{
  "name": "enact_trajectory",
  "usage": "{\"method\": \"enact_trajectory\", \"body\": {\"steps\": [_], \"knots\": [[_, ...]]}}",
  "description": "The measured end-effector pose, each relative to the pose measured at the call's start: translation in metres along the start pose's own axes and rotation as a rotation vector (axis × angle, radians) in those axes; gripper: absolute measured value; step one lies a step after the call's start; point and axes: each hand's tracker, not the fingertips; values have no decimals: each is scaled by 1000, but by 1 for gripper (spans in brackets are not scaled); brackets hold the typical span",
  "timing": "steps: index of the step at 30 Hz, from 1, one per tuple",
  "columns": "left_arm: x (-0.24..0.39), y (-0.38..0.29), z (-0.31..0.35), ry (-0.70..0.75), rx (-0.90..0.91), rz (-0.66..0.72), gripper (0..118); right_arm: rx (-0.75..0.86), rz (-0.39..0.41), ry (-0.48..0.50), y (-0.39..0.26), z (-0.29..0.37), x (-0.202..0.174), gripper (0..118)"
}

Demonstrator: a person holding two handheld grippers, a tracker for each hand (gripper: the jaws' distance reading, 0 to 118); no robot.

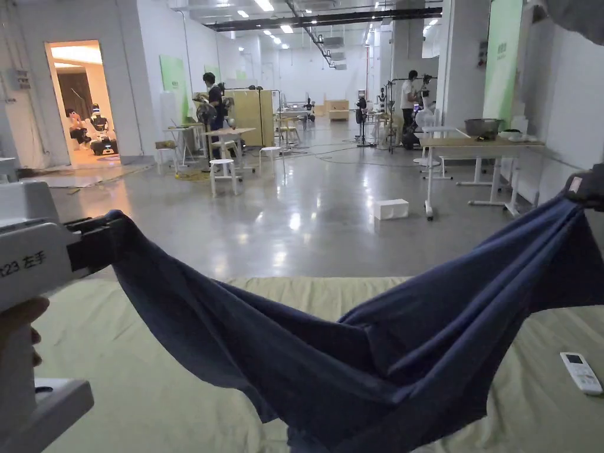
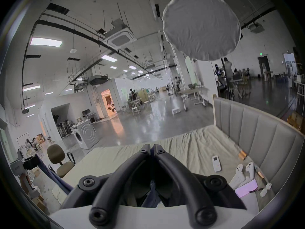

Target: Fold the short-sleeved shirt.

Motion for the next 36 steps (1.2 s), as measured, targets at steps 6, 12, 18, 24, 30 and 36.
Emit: {"method": "enact_trajectory", "body": {"steps": [6,12,18,24,30,36], "knots": [[-15,39,13,52,83,-19,5,123,67,-89,46,26,-15,3],[-36,56,22,121,158,19,5,185,88,-168,68,46,-9,3],[-49,52,19,150,150,30,5,205,71,-190,65,51,3,3],[-52,50,6,171,132,13,5,211,77,-203,57,49,-2,3],[-57,47,-13,191,108,3,5,197,88,-223,52,28,-6,3],[-74,38,-52,212,61,-2,5,180,132,-250,44,-12,-4,3]]}}
